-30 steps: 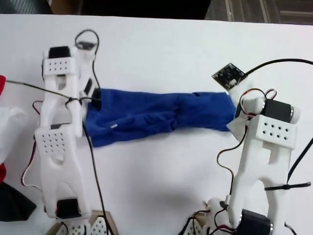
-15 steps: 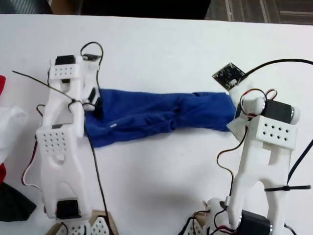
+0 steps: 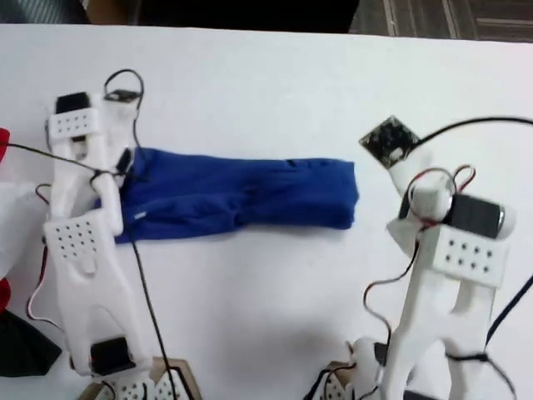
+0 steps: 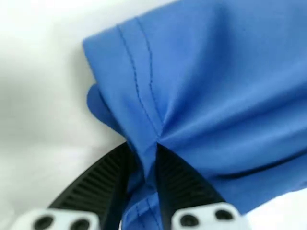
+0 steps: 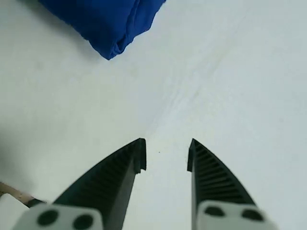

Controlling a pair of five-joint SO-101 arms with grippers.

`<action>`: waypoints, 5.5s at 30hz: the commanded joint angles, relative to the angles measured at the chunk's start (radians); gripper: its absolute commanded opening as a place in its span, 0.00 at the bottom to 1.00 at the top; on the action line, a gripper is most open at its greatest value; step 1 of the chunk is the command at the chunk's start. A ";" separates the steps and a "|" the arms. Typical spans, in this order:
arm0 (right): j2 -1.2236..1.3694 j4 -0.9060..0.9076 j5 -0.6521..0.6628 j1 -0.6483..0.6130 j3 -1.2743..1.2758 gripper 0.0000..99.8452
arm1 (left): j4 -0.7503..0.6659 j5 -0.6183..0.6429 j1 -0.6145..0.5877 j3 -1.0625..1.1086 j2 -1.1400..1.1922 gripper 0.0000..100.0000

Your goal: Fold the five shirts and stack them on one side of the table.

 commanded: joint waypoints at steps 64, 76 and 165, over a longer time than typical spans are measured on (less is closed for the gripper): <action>0.252 -0.150 -0.431 -0.166 -0.040 0.02 | 0.008 0.140 0.295 -0.064 -0.296 0.03; 1.044 0.225 -0.443 -0.493 -1.131 0.02 | -0.219 0.166 0.063 0.478 -0.440 0.03; 0.946 -0.047 -0.520 -0.245 -0.769 0.12 | -0.747 0.241 0.077 1.228 -0.710 0.03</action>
